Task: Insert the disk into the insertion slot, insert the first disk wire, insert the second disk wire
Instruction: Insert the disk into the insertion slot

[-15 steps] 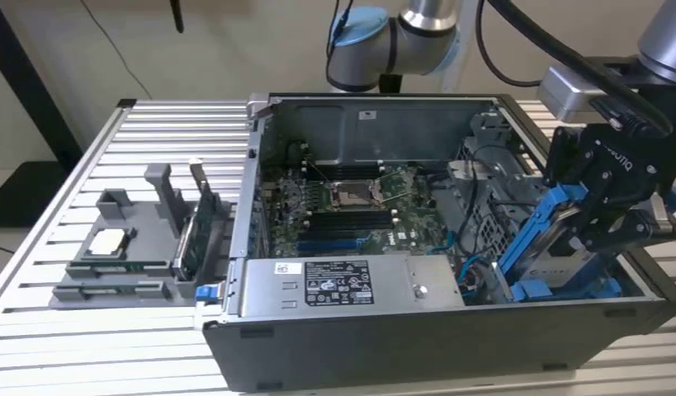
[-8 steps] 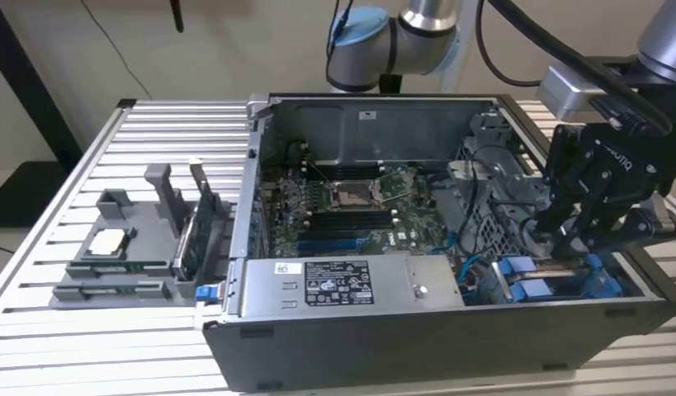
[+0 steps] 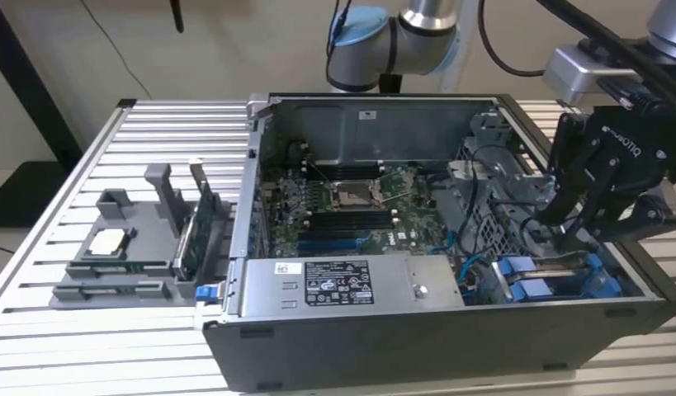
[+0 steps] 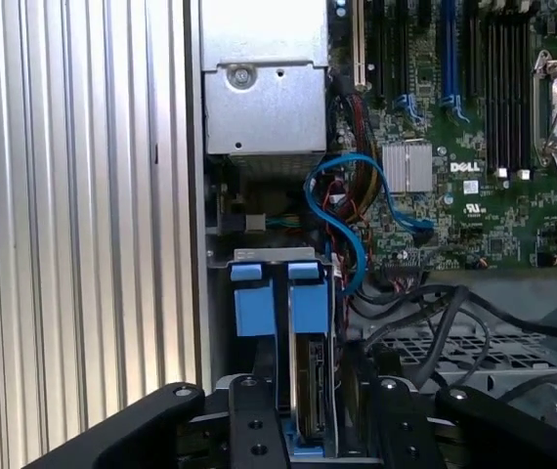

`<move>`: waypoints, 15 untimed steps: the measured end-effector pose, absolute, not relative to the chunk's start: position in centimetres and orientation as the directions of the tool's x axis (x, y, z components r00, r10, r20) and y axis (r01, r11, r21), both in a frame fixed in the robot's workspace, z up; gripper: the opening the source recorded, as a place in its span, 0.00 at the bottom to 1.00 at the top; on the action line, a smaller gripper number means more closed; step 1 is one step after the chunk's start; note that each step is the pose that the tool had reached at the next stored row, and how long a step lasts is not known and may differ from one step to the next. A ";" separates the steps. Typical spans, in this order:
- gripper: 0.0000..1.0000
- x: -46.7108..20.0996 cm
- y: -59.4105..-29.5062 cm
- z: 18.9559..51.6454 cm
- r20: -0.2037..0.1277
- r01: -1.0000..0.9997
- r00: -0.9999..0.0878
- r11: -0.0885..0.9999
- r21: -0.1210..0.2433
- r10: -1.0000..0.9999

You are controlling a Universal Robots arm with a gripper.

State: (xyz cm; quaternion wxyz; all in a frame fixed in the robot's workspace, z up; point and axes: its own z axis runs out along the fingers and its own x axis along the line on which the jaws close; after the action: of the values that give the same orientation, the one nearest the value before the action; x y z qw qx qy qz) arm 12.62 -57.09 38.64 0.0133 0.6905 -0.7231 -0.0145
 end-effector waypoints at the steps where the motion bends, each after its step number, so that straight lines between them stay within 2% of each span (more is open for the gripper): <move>1: 0.41 12.6 -57.0 38.8 -0.001 -0.998 -0.046 0.046 0.039 -0.999; 15: 0.41 12.4 -55.9 39.5 0.000 -0.999 -0.008 0.008 0.032 -1.000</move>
State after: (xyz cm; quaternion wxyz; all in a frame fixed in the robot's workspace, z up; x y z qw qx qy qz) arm 12.45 -55.90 39.51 0.0111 0.7041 -0.7099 -0.0115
